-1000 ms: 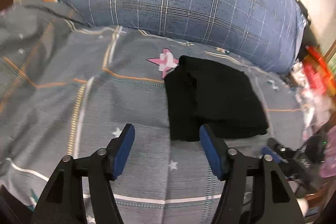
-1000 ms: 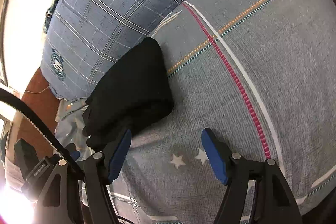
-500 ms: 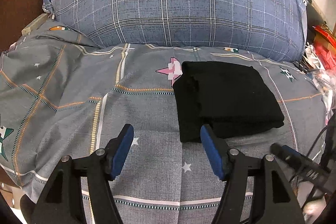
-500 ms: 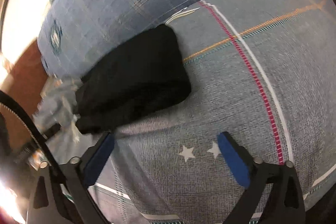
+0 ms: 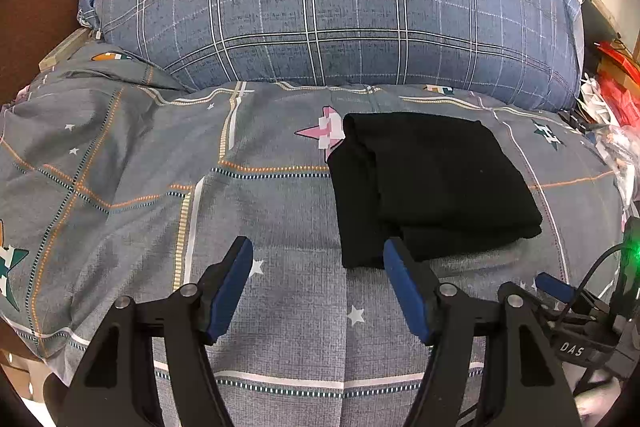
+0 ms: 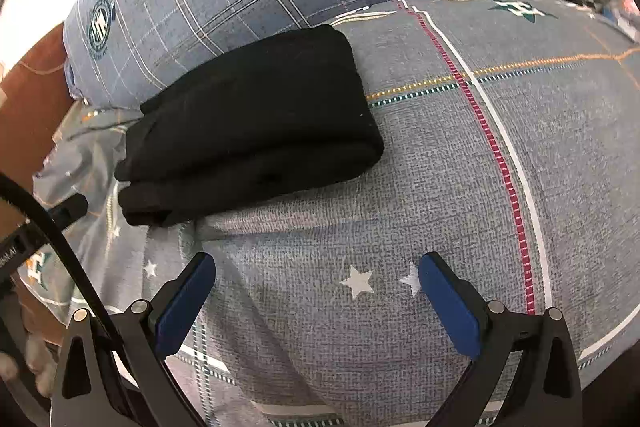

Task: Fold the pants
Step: 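Close both grippers on the edge of the folded black pants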

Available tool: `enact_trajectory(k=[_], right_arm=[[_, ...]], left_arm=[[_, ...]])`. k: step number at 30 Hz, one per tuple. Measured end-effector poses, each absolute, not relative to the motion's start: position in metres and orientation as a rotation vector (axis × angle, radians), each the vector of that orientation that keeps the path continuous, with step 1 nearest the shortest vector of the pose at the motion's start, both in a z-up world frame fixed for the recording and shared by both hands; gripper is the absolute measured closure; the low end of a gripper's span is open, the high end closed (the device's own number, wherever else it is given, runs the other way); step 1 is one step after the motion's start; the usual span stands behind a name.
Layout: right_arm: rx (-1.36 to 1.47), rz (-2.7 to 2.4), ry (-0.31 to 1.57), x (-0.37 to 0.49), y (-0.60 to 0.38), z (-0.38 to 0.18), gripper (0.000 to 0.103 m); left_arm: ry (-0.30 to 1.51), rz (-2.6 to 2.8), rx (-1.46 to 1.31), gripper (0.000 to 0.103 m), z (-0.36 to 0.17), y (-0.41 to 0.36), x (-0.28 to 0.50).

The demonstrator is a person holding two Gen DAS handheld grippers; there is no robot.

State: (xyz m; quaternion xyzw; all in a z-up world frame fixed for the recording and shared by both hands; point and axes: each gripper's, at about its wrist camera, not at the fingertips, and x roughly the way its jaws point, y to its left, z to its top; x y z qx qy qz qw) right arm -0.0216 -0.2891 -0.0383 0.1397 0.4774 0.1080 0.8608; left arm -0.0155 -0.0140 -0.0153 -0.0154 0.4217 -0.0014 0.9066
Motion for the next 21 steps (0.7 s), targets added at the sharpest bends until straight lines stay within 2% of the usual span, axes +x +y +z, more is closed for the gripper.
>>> enact_trajectory(k=[6,8,10,15,18,21], right_arm=[[0.294,0.224,1.013,-0.022,-0.285,-0.039,0.0],[0.335,0.245,1.028,-0.021,-0.29,-0.035,0.004],[0.398,0.291,1.034,-0.021,-0.299,-0.028,0.014],[0.424,0.336,0.948,-0.021,-0.322,0.004,0.014],[0.415,0.342,0.914,-0.003,-0.332,0.017,0.014],[0.396,0.36,0.91,0.023,-0.332,0.017,0.014]], left_arm=[[0.89,-0.014,-0.05,0.035,-0.018,-0.012,-0.013],[0.904,-0.046,-0.104,0.035,-0.018,-0.004,-0.01],[0.912,-0.113,-0.203,0.035,-0.017,0.009,-0.006],[0.941,-0.273,-0.472,0.034,-0.021,0.041,0.016],[0.966,-0.345,-0.52,0.029,-0.03,0.038,0.04],[1.024,-0.42,-0.538,0.028,-0.045,0.024,0.067]])
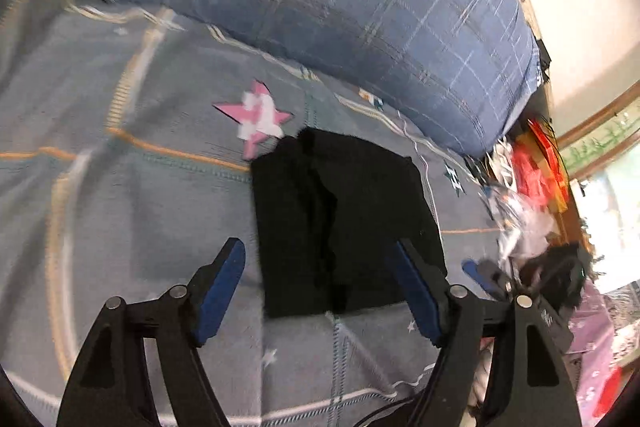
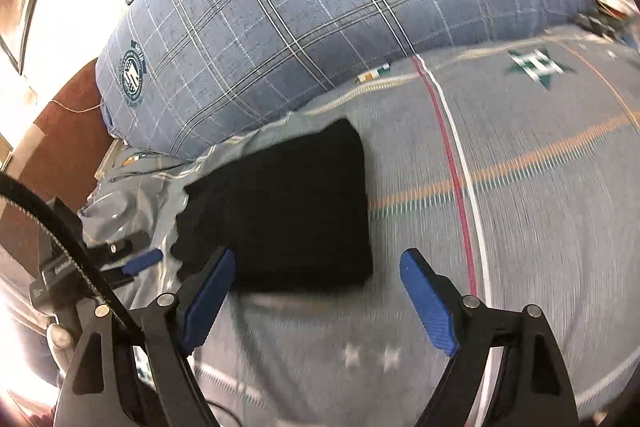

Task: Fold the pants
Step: 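Close both grippers on the edge of the folded black pants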

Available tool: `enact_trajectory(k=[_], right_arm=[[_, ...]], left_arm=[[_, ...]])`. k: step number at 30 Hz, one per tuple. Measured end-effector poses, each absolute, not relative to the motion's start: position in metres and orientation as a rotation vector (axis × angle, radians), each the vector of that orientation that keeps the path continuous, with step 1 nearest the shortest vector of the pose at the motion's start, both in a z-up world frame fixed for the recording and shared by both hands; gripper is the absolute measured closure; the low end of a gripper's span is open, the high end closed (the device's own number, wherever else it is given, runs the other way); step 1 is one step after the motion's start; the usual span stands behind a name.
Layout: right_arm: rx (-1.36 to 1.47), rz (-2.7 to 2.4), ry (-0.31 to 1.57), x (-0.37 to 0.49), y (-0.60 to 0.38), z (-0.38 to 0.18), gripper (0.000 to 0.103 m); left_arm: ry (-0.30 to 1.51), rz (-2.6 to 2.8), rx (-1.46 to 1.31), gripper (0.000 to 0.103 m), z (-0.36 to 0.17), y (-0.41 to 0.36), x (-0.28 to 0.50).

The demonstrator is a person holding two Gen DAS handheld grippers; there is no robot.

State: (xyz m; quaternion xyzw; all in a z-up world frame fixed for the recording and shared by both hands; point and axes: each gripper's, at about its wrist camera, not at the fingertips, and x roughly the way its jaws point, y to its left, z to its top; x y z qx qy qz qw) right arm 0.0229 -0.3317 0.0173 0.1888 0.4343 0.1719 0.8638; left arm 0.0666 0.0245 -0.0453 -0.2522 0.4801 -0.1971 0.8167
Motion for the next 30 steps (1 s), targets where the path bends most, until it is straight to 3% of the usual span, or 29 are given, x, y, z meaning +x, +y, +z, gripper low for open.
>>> enact_trajectory(k=[5,11,12,13,14,16,19,30], right_arm=[[0.442,0.417,0.974,0.079,-0.328,-0.005,0.016],[0.481,0.461,1.023,0.114,-0.315,-0.032,0.028],[0.498,0.458,1.024,0.117,-0.315,-0.034,0.028],[0.513,0.459,1.025,0.118,-0.315,-0.036,0.03],[0.537,0.456,1.024,0.118,-0.316,-0.037,0.032],[0.556,0.455,1.023,0.115,-0.317,-0.033,0.051],[0.607,0.499,1.007,0.105,-0.32,-0.018,0.074],[0.515,0.614,0.897,0.069,-0.269,0.059,0.074]], left_arm=[[1.104,-0.468,-0.513,0.025,-0.071,0.008,0.1],[1.134,-0.489,-0.521,0.015,-0.085,-0.005,0.119],[1.129,-0.489,-0.515,0.017,-0.084,-0.008,0.118],[1.125,-0.487,-0.508,0.031,-0.083,-0.01,0.117],[1.121,-0.487,-0.506,0.037,-0.081,-0.012,0.116],[1.101,-0.497,-0.508,0.048,-0.074,-0.013,0.112],[1.073,-0.51,-0.534,0.053,-0.062,-0.007,0.102],[0.901,-0.467,-0.634,0.053,0.002,0.053,0.053]])
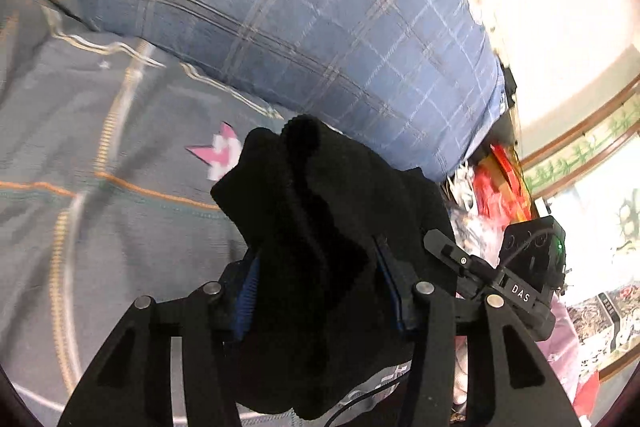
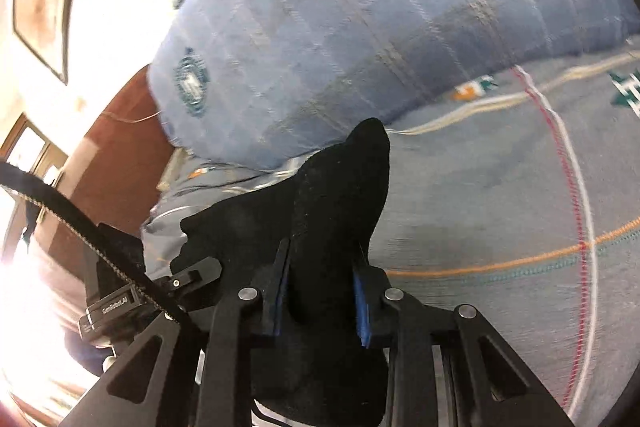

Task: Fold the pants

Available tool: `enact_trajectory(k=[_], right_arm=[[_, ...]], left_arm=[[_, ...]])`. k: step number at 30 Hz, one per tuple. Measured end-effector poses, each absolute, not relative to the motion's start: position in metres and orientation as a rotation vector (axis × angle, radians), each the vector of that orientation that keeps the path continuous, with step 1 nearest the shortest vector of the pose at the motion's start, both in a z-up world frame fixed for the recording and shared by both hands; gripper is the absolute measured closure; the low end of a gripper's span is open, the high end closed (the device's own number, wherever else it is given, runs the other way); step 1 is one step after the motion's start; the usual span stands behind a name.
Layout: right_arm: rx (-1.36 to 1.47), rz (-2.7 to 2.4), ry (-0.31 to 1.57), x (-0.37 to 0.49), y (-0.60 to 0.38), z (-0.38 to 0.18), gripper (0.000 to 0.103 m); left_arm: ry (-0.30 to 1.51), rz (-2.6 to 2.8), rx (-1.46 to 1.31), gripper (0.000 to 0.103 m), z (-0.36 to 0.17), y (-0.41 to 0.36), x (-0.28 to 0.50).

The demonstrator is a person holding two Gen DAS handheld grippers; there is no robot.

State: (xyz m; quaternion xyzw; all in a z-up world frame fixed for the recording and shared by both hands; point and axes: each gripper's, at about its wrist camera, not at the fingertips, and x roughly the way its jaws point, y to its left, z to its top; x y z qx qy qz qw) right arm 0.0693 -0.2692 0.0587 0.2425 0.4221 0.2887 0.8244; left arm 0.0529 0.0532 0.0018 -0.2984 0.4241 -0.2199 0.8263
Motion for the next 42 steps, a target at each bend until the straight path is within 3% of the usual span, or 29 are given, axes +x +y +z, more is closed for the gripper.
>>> enact_trajectory(k=[5,14,17,19,22,31,34,38,39,40,42], right_arm=[[0.494,0.659,0.933,0.07,-0.226,0.051,0.074],[0.471,0.666,1.069,0.083,-0.169,-0.007,0.073],[0.512,0.637,1.107,0.09,-0.171,-0.029,0.06],[0.578,0.619,1.148,0.096,-0.179,-0.044,0.033],[0.7,0.642,1.145,0.097,-0.193,-0.058,0.032],[0.56,0.707,1.156,0.094,-0.157,-0.052,0.027],[0.567,0.704,1.153,0.094,-0.16,-0.051,0.027],[0.596,0.671,1.077,0.081,-0.188,-0.035,0.027],[0.611,0.662,1.066,0.079,-0.195,-0.033,0.027],[0.623,0.648,1.056,0.076,-0.204,-0.031,0.027],[0.623,0.615,1.05,0.072,-0.217,-0.029,0.027]], left_arm=[[0.902,-0.377,-0.651,0.053,-0.009,0.089,0.037],[1.009,-0.234,-0.736,0.05,-0.078,0.137,0.041],[1.009,-0.229,-0.769,0.037,-0.094,0.143,0.04],[1.008,-0.248,-0.771,0.033,-0.097,0.146,0.04],[0.988,-0.281,-0.774,0.033,-0.1,0.16,0.037],[0.944,-0.273,-0.712,0.035,-0.073,0.176,0.011],[0.878,-0.202,-0.724,0.035,-0.059,0.209,0.01],[0.92,-0.026,-0.704,0.035,-0.076,0.252,0.026],[0.948,0.011,-0.691,0.057,-0.083,0.258,0.029],[0.987,0.022,-0.675,0.069,-0.09,0.261,0.033],[1.023,0.061,-0.609,0.078,-0.093,0.258,0.036]])
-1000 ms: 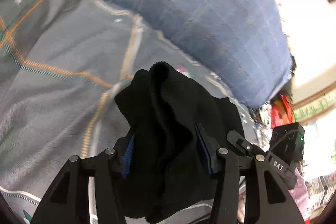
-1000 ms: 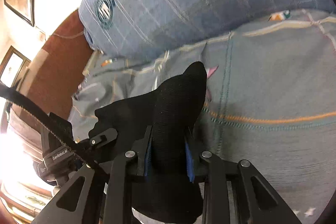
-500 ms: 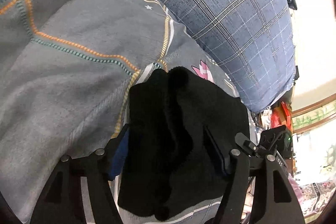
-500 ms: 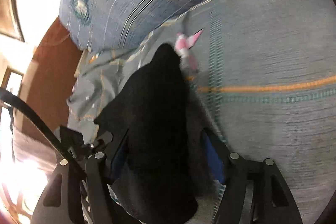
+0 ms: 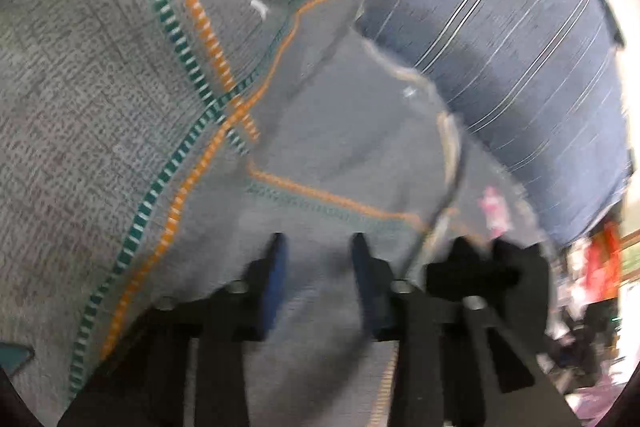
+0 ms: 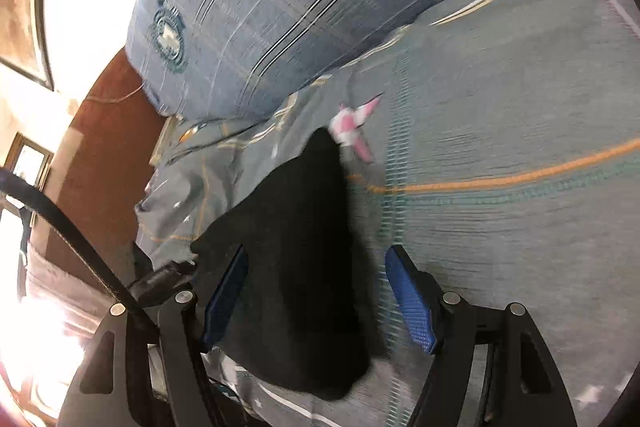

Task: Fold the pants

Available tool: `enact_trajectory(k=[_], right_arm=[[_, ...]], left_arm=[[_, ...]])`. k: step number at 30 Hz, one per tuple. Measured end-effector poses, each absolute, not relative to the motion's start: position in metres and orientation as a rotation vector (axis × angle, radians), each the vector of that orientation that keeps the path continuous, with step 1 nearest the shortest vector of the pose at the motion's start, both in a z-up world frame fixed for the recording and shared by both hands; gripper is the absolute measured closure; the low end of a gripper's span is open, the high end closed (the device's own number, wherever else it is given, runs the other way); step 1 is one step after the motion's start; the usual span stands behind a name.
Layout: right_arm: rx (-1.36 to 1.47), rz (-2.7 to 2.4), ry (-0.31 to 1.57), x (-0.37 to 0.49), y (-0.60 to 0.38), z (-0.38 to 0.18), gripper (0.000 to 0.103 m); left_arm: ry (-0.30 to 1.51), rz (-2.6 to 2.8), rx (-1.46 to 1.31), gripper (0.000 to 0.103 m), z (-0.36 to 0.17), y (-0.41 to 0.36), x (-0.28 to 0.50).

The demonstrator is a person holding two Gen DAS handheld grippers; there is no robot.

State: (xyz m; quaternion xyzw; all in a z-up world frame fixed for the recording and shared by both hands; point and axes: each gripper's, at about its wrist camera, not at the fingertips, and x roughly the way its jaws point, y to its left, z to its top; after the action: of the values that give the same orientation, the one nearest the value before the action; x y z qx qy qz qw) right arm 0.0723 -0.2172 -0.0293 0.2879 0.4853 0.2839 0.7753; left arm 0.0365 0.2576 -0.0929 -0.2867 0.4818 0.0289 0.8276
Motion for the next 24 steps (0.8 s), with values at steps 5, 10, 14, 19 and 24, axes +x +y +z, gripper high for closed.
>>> enact_trajectory(k=[5,10,14,19,24], right_arm=[[0.651,0.524,1.043,0.065,-0.248,-0.035,0.027],[0.688,0.488,1.02,0.057,-0.259,-0.036,0.027],[0.679,0.476,0.981,0.042,-0.258,-0.028,0.027],[0.626,0.524,0.911,0.029,-0.24,-0.002,0.027],[0.579,0.569,0.903,0.012,-0.223,0.007,0.026]], left_arm=[[1.023,0.058,-0.573,0.088,-0.091,0.255,0.031],[0.945,0.029,-0.546,0.056,-0.055,0.245,0.009],[0.868,-0.011,-0.518,0.052,-0.015,0.215,-0.007],[0.795,-0.17,-0.524,0.029,0.013,0.159,0.011],[0.89,-0.22,-0.564,0.029,-0.022,0.134,0.051]])
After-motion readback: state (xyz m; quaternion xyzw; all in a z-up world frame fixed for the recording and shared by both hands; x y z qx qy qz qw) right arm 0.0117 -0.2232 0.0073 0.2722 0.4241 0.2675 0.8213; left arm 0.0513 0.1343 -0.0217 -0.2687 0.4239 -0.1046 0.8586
